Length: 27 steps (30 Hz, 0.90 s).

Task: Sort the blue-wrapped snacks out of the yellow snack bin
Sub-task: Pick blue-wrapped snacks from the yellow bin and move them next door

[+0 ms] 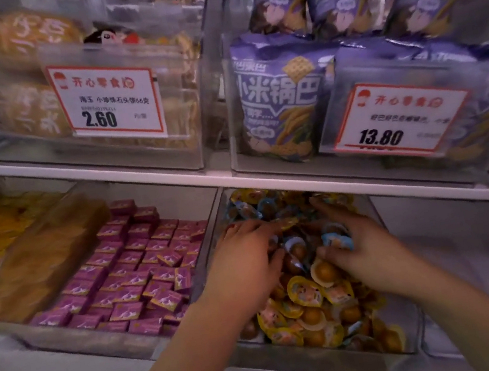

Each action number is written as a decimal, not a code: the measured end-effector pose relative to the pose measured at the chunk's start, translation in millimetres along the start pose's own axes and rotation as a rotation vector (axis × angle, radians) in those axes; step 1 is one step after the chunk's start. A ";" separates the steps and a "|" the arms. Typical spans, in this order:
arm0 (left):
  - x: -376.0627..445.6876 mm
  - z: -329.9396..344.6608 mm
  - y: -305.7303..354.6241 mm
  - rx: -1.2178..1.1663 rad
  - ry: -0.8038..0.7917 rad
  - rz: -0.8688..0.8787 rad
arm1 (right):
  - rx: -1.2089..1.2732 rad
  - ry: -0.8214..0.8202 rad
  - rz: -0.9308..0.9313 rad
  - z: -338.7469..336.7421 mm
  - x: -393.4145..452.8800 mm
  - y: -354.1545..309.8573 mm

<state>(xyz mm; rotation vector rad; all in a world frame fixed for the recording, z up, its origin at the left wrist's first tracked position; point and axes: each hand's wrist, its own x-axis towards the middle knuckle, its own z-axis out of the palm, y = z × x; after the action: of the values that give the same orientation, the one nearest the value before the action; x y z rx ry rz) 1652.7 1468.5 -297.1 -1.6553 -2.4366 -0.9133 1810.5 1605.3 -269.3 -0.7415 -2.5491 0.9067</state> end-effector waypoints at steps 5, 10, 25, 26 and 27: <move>4.6 -1.1 5.0 -0.097 0.122 -0.066 | 0.077 0.142 -0.152 6.9 -28.2 5.7; 5.3 -7.6 32.8 -0.329 0.283 -0.128 | 0.225 0.371 -0.134 -10.0 -48.8 -5.8; -18.5 41.4 136.7 -0.489 -0.158 0.289 | 1.277 0.344 0.263 -57.6 -94.5 21.3; -20.4 43.2 135.3 -0.431 -0.135 0.315 | 1.228 0.385 0.295 -61.0 -95.0 32.2; -20.2 42.6 131.3 -0.390 -0.095 0.315 | 1.141 0.435 0.342 -64.2 -94.9 44.1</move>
<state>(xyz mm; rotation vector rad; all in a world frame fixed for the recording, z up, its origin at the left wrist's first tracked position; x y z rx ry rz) 1786.3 1505.6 -282.1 -2.1719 -2.0501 -1.3432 1933.0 1611.1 -263.4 -0.8292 -1.2022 1.7870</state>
